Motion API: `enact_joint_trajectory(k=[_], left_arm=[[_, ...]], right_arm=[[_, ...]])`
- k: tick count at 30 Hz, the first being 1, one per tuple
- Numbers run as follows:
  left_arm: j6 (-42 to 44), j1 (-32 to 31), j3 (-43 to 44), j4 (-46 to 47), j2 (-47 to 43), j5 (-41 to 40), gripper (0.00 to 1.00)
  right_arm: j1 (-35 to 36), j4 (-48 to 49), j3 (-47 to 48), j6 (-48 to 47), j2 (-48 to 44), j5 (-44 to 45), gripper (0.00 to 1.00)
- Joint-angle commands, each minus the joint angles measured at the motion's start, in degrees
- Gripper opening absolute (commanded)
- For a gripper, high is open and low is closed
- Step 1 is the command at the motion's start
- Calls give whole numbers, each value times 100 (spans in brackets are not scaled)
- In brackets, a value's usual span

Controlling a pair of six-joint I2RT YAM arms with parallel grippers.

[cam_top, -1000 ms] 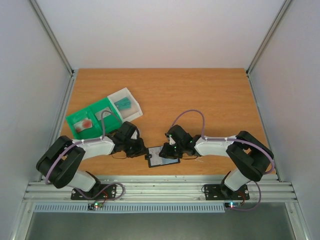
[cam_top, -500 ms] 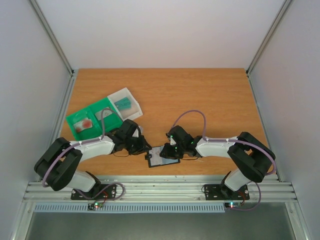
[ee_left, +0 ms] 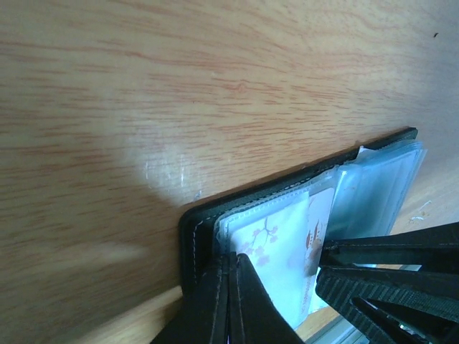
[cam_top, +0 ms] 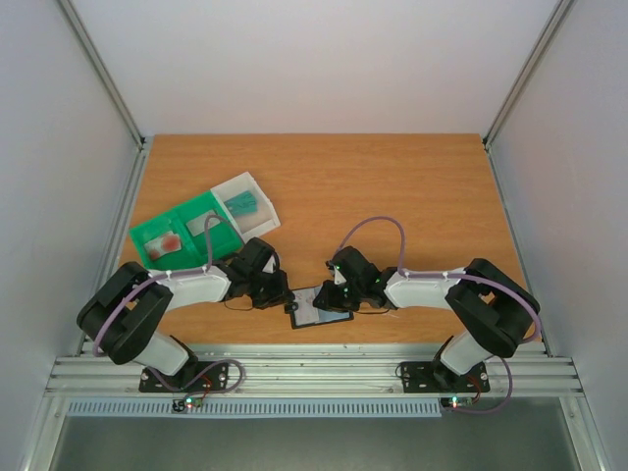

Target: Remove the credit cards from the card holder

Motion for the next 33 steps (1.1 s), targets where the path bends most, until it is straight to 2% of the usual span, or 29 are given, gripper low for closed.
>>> enact_joint_trajectory(k=[1,15,21,27,33], left_arm=[[-21,-34,-96,197,37,-130,0],[9,-33,-113,241,123,-142,0],[5,-34,-173,272,135,-165,0],[-15,-34,-216,299,141,-183,0],[-19,-34,-262,245,73,-284,0]], right_arm=[[28,-53,-143,53,200,199,16],[22,3,-175,80,189,180,12],[13,522,-292,145,164,15,11],[-18,652,-311,214,220,-48,12],[-63,902,-418,331,243,-82,1]])
